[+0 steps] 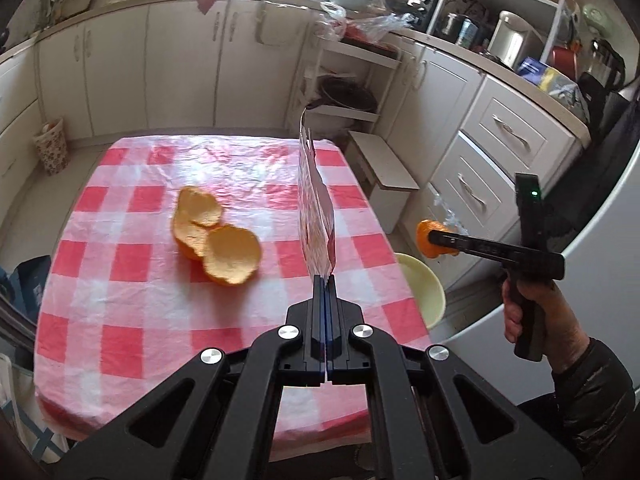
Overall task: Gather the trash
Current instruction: 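Drop the orange from the right gripper while the left gripper drops the wrapper into the bucket, then bring both open grippers back over the orange peel halves, then grasp one orange peel half with the right gripper while the left gripper grasps another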
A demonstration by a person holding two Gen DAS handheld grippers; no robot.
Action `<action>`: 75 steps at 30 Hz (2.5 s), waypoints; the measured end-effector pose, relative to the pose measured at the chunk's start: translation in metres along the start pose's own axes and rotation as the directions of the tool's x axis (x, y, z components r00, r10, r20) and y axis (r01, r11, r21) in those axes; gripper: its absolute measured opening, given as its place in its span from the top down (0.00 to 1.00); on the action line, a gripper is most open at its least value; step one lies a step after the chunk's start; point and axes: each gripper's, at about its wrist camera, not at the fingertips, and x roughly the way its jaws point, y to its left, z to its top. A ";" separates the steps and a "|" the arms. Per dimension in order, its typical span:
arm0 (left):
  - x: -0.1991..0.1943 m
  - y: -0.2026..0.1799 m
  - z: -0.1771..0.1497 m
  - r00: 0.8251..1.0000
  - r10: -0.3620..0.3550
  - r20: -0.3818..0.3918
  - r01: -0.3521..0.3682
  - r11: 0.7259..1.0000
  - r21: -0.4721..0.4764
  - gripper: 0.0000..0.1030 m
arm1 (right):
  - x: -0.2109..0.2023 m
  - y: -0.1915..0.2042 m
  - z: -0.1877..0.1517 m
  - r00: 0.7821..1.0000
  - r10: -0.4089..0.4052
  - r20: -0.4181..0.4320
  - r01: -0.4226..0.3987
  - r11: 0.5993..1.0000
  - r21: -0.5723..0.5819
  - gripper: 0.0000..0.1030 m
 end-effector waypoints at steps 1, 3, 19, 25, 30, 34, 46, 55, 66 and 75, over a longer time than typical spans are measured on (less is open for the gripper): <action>0.007 -0.011 0.000 1.000 -0.015 -0.010 0.016 1.000 0.012 0.99 | 0.003 -0.012 -0.001 1.000 -0.020 -0.012 0.020 0.999 0.028 0.79; 0.024 -0.034 0.001 0.998 -0.050 -0.034 0.051 0.998 0.039 0.99 | 0.007 -0.031 -0.003 0.998 -0.050 -0.031 0.052 0.996 0.075 0.78; 0.242 -0.167 -0.014 0.918 -0.158 -0.364 0.175 0.984 0.014 0.99 | -0.068 -0.118 0.015 0.966 -0.152 0.208 0.049 0.901 0.431 0.32; 0.293 -0.186 -0.021 0.881 -0.103 -0.462 0.120 0.993 0.008 0.86 | -0.067 -0.121 0.022 0.965 -0.139 0.222 0.032 0.904 0.427 0.32; 0.256 -0.182 -0.015 0.929 -0.029 -0.369 0.073 0.992 0.104 0.55 | -0.071 -0.119 0.024 0.959 -0.145 0.243 0.025 0.899 0.437 0.32; 0.208 -0.166 -0.007 0.963 0.079 -0.259 -0.023 0.977 0.211 0.42 | -0.067 -0.102 0.026 0.962 -0.132 0.240 0.024 0.914 0.406 0.31; 0.068 -0.062 0.009 0.931 0.359 0.066 -0.362 0.885 0.291 0.23 | -0.033 -0.015 0.028 0.979 -0.106 0.173 0.070 0.976 0.205 0.28; 0.036 0.054 -0.010 0.863 0.502 0.058 -0.505 0.861 0.064 0.20 | 0.010 0.077 0.027 0.990 -0.077 0.121 0.079 0.997 -0.017 0.25; 0.019 0.104 -0.016 0.841 0.540 0.027 -0.538 0.842 -0.046 0.16 | 0.069 0.153 0.015 0.999 -0.045 0.007 0.045 0.972 -0.229 0.23; 0.016 0.110 -0.017 0.851 0.524 0.020 -0.523 0.851 -0.054 0.15 | 0.107 0.174 0.015 0.996 -0.073 -0.057 0.055 0.963 -0.264 0.23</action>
